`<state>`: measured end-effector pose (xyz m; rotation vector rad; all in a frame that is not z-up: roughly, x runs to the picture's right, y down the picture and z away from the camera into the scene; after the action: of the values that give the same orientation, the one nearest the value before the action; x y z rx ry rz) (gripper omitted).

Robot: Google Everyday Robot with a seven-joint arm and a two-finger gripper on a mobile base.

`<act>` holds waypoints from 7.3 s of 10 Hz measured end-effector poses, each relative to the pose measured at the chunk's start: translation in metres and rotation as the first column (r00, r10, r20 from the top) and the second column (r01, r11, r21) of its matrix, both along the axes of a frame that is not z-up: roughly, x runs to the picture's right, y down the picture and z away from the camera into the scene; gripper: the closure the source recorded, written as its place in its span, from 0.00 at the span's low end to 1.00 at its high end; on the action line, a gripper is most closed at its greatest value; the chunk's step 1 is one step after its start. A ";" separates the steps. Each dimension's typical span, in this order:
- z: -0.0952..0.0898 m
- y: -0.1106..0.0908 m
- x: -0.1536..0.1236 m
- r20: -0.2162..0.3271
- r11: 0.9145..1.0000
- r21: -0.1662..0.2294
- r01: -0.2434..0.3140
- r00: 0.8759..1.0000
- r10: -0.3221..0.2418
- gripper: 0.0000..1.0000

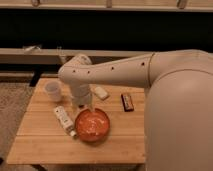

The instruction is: Place the eraser in the ceramic cup

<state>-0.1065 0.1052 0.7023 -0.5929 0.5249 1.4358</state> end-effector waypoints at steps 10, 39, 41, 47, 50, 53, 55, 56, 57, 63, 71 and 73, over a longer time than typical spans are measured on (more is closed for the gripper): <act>0.010 -0.001 0.013 -0.003 1.000 -0.018 0.005 1.000 -0.005 0.35; 0.253 -0.037 0.268 0.009 0.999 -0.032 0.003 1.000 -0.003 0.35; 0.260 -0.039 0.263 0.010 0.999 -0.031 0.022 1.000 -0.022 0.47; 0.263 -0.039 0.258 0.007 0.998 -0.036 0.048 0.999 -0.047 0.87; 0.234 -0.065 0.229 0.050 0.998 0.018 0.061 0.997 -0.062 0.87; 0.189 -0.114 0.173 0.122 0.993 0.079 0.083 0.988 -0.092 0.87; 0.171 -0.141 0.126 0.188 0.988 0.119 0.097 0.975 -0.118 0.87; 0.165 -0.147 0.107 0.228 0.986 0.134 0.103 0.965 -0.132 0.87; 0.162 -0.152 0.089 0.276 0.982 0.156 0.106 0.950 -0.146 0.87; 0.143 -0.160 0.003 0.516 0.959 0.268 0.098 0.826 -0.228 0.87; 0.119 -0.173 -0.055 0.648 0.923 0.378 0.075 0.690 -0.322 0.87; 0.118 -0.172 -0.059 0.652 0.923 0.378 0.077 0.685 -0.324 0.87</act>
<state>-0.1651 -0.0665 0.8206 -0.7370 -0.2621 0.9363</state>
